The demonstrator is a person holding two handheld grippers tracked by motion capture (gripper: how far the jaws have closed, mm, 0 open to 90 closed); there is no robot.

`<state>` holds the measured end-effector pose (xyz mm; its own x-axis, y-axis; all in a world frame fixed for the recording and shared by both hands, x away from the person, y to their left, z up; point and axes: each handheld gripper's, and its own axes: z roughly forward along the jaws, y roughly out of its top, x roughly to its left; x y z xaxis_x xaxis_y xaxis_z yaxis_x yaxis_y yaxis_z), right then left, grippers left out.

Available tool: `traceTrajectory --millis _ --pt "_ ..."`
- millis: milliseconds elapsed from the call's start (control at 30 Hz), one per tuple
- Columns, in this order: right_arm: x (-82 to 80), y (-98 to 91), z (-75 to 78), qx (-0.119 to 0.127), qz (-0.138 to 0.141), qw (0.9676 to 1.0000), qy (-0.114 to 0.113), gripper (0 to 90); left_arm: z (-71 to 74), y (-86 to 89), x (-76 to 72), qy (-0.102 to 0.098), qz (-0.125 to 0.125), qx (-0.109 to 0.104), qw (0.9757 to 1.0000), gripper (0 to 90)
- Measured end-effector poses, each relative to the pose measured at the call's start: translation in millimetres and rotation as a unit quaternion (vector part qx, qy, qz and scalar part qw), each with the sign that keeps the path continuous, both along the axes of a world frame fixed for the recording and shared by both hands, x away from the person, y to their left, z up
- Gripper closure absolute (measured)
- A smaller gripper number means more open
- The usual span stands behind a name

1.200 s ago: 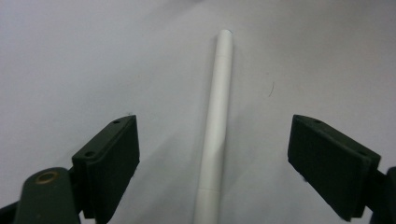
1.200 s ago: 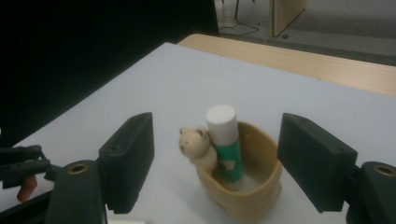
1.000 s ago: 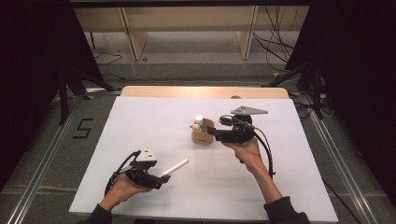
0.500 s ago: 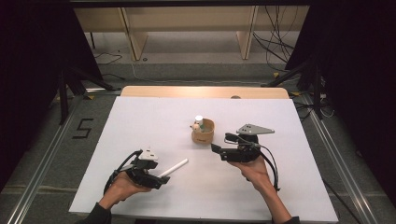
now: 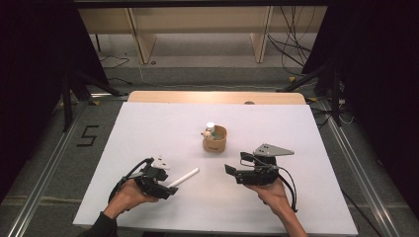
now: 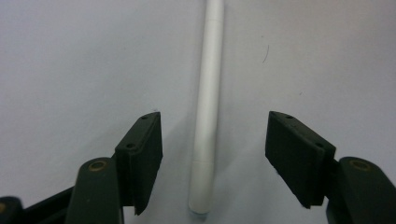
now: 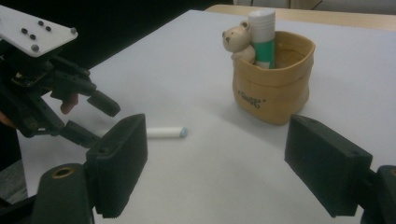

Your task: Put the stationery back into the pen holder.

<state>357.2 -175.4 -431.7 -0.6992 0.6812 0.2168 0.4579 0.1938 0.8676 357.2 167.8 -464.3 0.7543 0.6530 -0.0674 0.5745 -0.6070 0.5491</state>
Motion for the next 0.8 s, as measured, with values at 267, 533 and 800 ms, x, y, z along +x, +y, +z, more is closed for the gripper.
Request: traceTrajectory --millis 267,533,800 --pt "-10.0 -5.6 -4.7 0.000 0.002 1.0000 0.008 22.1 3.0 -5.8 3.6 0.011 -0.014 0.024 0.9996 46.5" --pt "-16.9 -7.7 -9.6 -0.002 0.002 1.0000 0.007 20.3 1.1 -9.0 7.2 0.027 -0.021 0.053 0.9980 55.6" --pt "-23.7 -5.6 -13.3 -0.005 0.007 1.0000 0.000 18.2 -3.2 -10.5 10.5 0.041 -0.019 0.064 0.9969 63.6"
